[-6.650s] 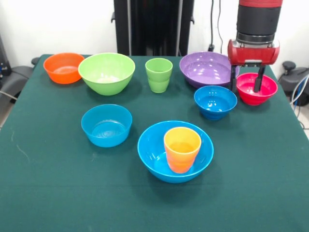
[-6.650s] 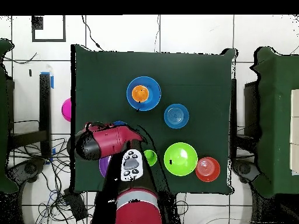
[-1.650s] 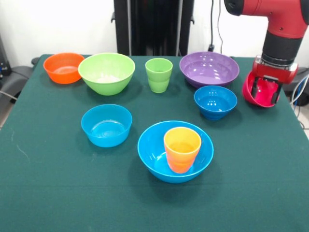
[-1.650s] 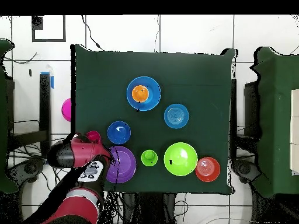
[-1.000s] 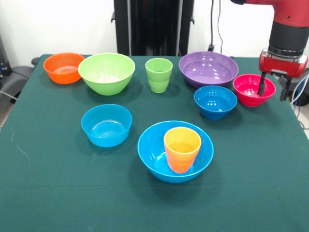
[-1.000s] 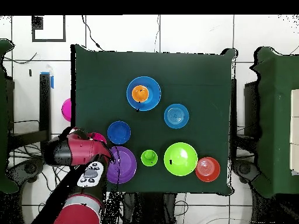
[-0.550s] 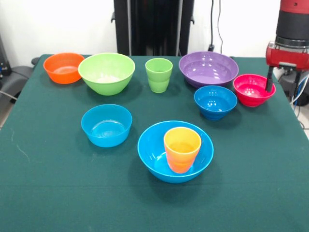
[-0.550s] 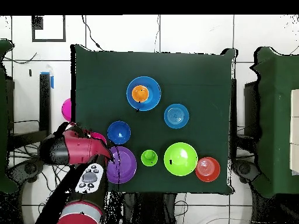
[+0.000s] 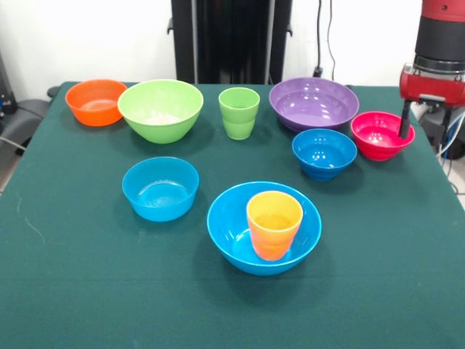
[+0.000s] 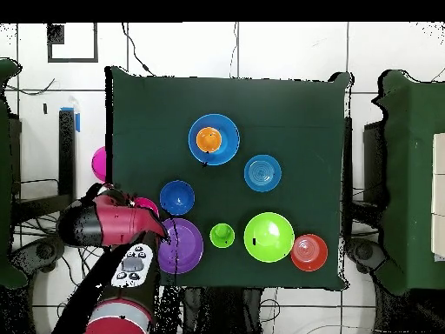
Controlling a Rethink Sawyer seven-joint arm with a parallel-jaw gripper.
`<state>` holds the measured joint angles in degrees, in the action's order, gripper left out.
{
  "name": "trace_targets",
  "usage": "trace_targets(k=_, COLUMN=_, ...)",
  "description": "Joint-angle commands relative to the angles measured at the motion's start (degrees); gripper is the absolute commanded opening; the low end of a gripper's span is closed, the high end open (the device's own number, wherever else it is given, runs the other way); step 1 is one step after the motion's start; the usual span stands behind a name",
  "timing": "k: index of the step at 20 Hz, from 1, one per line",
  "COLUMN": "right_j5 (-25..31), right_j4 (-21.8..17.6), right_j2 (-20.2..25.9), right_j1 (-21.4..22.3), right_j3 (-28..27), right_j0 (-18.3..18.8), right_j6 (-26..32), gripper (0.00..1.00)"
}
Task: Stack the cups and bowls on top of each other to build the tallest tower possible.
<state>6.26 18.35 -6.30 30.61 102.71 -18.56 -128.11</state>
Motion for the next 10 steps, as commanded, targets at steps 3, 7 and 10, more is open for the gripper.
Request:
trace_targets(k=3, right_j5=3.1, right_j4=1.6, right_j2=1.0, right_j1=-4.7, right_j3=-0.5, right_j0=-2.4, right_j6=-9.2, gripper=1.00)
trace_targets(k=7, right_j5=2.8, right_j4=1.1, right_j2=1.2, right_j1=-4.4, right_j3=0.9, right_j0=-1.4, right_j6=-8.8, gripper=1.00)
trace_targets(k=10, right_j5=1.8, right_j4=0.3, right_j2=2.0, right_j1=-4.4, right_j3=2.0, right_j0=-0.1, right_j6=-8.2, gripper=1.00)
